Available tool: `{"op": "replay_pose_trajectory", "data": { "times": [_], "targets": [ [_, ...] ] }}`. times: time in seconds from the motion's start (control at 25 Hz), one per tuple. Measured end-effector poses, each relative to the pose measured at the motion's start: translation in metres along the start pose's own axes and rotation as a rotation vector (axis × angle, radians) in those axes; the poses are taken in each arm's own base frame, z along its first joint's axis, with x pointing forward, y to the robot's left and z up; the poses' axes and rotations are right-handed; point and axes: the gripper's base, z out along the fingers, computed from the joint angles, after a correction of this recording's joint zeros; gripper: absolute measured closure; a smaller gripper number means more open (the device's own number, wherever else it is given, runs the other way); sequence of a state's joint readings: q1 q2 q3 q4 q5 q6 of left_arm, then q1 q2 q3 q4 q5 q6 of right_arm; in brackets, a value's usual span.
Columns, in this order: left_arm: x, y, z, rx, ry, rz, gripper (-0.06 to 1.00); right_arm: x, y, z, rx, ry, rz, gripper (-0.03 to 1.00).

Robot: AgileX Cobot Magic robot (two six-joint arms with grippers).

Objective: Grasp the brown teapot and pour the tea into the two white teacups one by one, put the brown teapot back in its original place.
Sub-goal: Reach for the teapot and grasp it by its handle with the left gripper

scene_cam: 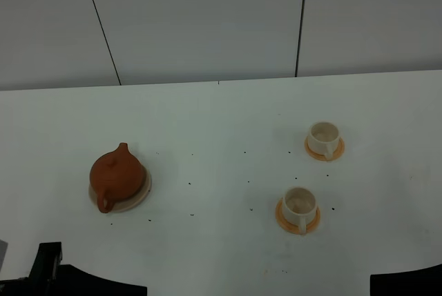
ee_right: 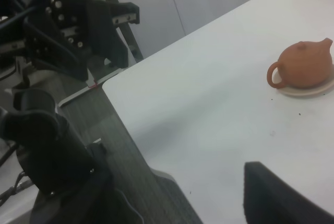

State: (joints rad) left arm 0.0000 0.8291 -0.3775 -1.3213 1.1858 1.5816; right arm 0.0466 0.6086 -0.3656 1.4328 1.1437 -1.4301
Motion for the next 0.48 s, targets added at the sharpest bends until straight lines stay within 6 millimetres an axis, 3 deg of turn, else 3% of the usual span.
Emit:
{"op": "replay_pose_trajectory", "data": {
  "times": [0.48],
  "targets": [
    [0.0,0.0,0.0,0.0,0.0,0.0,0.51,0.0,0.0,0.0,0.0,0.0,0.0,0.46]
  ]
}}
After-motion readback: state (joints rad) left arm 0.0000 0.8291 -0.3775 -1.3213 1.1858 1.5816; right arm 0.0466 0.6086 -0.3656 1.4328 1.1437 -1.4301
